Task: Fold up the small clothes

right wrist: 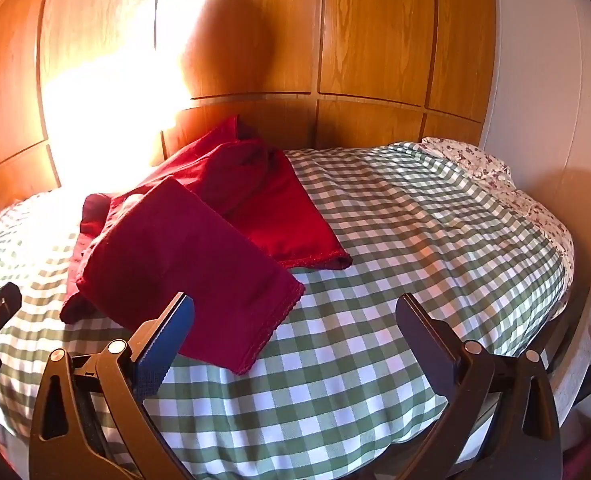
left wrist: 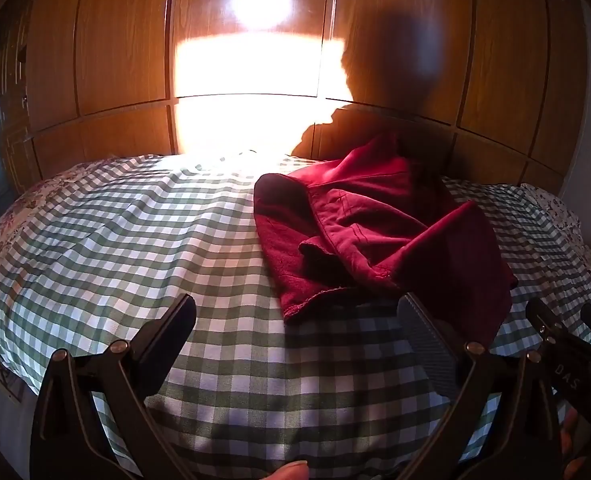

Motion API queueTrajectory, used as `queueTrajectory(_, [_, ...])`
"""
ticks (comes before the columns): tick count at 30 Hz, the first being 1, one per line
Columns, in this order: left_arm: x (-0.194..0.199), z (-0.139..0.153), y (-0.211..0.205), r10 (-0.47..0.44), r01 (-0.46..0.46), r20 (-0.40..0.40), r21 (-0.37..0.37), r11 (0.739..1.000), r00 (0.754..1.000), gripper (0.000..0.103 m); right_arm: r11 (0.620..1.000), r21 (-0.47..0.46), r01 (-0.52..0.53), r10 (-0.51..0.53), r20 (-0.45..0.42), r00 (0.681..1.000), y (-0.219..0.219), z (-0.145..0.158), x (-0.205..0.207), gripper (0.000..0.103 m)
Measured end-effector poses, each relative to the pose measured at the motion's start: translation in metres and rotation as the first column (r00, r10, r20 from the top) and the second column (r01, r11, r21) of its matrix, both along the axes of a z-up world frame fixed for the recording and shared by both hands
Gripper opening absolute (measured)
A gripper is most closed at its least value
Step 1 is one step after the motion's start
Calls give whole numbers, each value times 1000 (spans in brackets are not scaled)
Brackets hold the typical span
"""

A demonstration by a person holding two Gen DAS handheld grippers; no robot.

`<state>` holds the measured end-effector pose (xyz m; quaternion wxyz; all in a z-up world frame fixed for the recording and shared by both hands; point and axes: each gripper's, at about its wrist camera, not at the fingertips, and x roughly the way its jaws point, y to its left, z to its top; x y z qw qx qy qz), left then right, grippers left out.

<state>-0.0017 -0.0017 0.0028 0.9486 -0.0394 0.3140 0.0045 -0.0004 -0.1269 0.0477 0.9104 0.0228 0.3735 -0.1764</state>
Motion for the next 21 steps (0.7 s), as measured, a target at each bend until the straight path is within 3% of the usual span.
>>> queueTrajectory(21, [0, -1, -1, -4, 5, -10, 4, 1000, 1000, 101, 1000, 17, -10, 10, -18, 1000, -1, -4, 1, 100])
